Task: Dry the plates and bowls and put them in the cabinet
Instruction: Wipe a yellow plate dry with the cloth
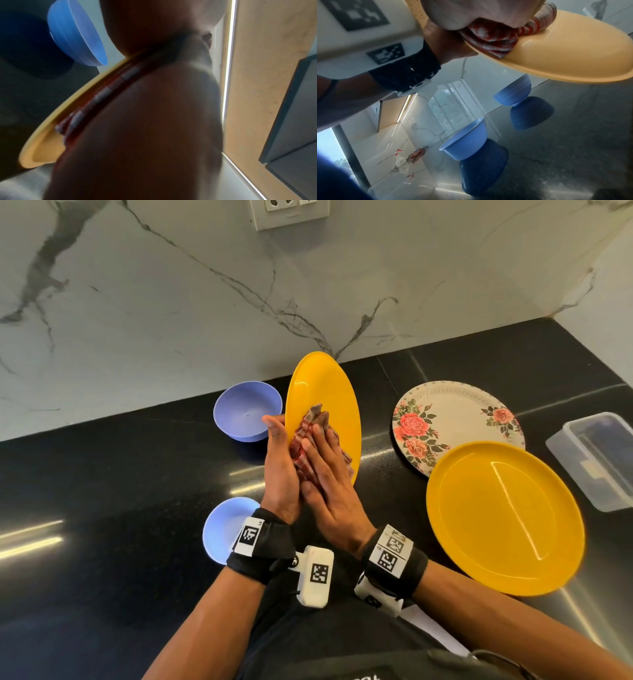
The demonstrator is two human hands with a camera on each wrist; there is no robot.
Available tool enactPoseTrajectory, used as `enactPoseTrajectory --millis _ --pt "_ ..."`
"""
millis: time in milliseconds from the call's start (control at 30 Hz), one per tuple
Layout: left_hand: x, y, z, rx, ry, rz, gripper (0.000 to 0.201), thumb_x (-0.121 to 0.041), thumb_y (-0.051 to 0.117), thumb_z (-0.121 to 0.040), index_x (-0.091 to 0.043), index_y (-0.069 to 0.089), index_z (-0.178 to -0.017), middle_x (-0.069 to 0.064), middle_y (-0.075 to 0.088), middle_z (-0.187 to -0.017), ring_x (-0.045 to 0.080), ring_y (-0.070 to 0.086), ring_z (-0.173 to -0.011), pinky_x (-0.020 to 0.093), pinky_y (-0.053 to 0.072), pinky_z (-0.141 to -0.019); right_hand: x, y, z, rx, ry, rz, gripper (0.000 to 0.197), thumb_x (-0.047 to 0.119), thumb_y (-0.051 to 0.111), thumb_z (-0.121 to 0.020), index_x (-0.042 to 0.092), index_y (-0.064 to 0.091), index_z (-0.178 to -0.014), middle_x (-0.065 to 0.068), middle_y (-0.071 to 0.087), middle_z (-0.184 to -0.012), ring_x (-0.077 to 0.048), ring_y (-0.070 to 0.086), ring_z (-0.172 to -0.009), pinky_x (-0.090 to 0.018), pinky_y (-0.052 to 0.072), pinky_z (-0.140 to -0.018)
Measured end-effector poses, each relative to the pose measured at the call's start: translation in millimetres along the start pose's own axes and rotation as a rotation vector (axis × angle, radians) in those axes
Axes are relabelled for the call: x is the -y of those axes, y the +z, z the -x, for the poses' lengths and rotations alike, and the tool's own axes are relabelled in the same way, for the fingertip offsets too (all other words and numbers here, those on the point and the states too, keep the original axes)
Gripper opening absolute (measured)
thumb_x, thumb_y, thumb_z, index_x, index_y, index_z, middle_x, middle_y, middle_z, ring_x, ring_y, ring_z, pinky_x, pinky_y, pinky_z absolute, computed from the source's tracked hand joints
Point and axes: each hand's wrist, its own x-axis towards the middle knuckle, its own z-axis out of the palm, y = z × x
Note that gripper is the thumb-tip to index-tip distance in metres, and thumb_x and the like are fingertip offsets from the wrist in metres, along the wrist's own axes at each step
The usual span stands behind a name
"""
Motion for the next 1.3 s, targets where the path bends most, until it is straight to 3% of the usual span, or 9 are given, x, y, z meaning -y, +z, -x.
enactPoseTrajectory --millis 100,200,300,433,567,867,1033,1200,1300 --pt "1.2 0.0 2.4 0.053 -0.012 0.047 0.065 -0.053 0.009 -0.106 -0.019 0.061 -0.126 0.001 0.076 -0.116 0.02 0.072 -0.109 0.031 0.06 -0.088 0.2 1.5 0.5 -0.011 -0.011 0.027 0.061 0.027 0.044 -0.104 0.019 0.016 -0.158 -0.003 0.007 -0.169 -0.028 0.0 -0.157 -0.059 0.008 -0.124" --pt "0.0 1.3 6.2 0.017 -0.001 0.026 0.066 -0.061 0.029 -0.103 -0.013 0.047 -0.145 0.012 0.066 -0.134 0.03 0.066 -0.122 0.048 0.054 -0.102 -4.8 3.6 2.0 -0.044 -0.012 0.034 0.059 0.027 0.045 -0.104 0.019 0.021 -0.157 -0.006 0.01 -0.169 -0.028 0.003 -0.157 -0.058 0.01 -0.124" --pt "1.5 2.9 3.9 -0.027 0.066 -0.016 0.054 -0.053 0.042 -0.096 -0.019 0.047 -0.137 0.008 0.063 -0.135 0.027 0.064 -0.124 0.044 0.054 -0.104 -12.0 4.8 4.8 -0.099 0.025 -0.02 0.058 0.033 0.044 -0.105 0.02 0.022 -0.157 -0.003 0.011 -0.169 -0.025 0.005 -0.157 -0.057 0.011 -0.125" --pt "5.2 0.2 -0.4 0.009 0.12 -0.033 0.026 -0.054 0.043 -0.092 -0.035 0.052 -0.107 -0.003 0.061 -0.125 0.023 0.063 -0.117 0.049 0.055 -0.101 -45.0 0.8 2.9 -0.182 0.302 -0.195 0.055 0.048 0.038 -0.104 0.051 0.017 -0.155 0.018 0.013 -0.167 -0.016 0.013 -0.155 -0.061 0.02 -0.121" --pt "7.2 -0.5 -2.6 0.025 0.142 -0.031 0.026 -0.051 0.039 -0.091 -0.029 0.048 -0.102 -0.009 0.063 -0.117 0.012 0.067 -0.103 0.035 0.06 -0.085 -77.7 -11.0 0.6 -0.184 0.554 -0.3 0.059 0.073 0.037 -0.093 0.067 0.011 -0.146 0.016 0.017 -0.165 -0.014 0.026 -0.151 -0.059 0.03 -0.119" --pt "7.9 1.3 -4.3 -0.021 0.156 0.009 0.027 -0.05 0.039 -0.092 -0.028 0.049 -0.104 -0.001 0.059 -0.129 0.021 0.063 -0.111 0.04 0.058 -0.091 -85.7 -17.2 -13.7 -0.253 0.726 -0.407 0.068 0.064 0.046 -0.091 0.049 0.021 -0.152 0.004 0.032 -0.161 -0.02 0.039 -0.143 -0.06 0.034 -0.116" --pt "3.6 -0.3 -7.0 -0.052 0.106 0.049 0.022 -0.047 0.036 -0.1 -0.037 0.052 -0.112 -0.004 0.062 -0.13 0.021 0.066 -0.114 0.039 0.06 -0.089 -52.8 -7.9 -2.7 -0.131 0.511 -0.338 0.065 0.058 0.046 -0.096 0.057 0.012 -0.152 0.017 0.02 -0.161 -0.016 0.032 -0.146 -0.062 0.034 -0.114" --pt "-4.9 -2.0 -9.5 -0.115 0.04 0.057 0.033 -0.054 0.042 -0.099 -0.034 0.055 -0.122 0.004 0.065 -0.133 0.028 0.065 -0.12 0.054 0.051 -0.104 -33.5 -4.6 16.6 0.056 0.067 -0.058 0.066 0.029 0.049 -0.104 0.026 0.014 -0.159 0.004 0.005 -0.17 -0.022 0.005 -0.157 -0.053 0.014 -0.126" --pt "-5.8 -4.6 -12.9 -0.173 0.018 0.017 0.034 -0.05 0.036 -0.106 -0.032 0.052 -0.131 0.003 0.065 -0.133 0.025 0.067 -0.118 0.051 0.052 -0.104 -47.9 -3.0 26.5 0.14 -0.258 0.189 0.061 0.025 0.052 -0.105 0.014 0.021 -0.157 -0.002 0.005 -0.168 -0.034 0.006 -0.156 -0.057 0.016 -0.124"
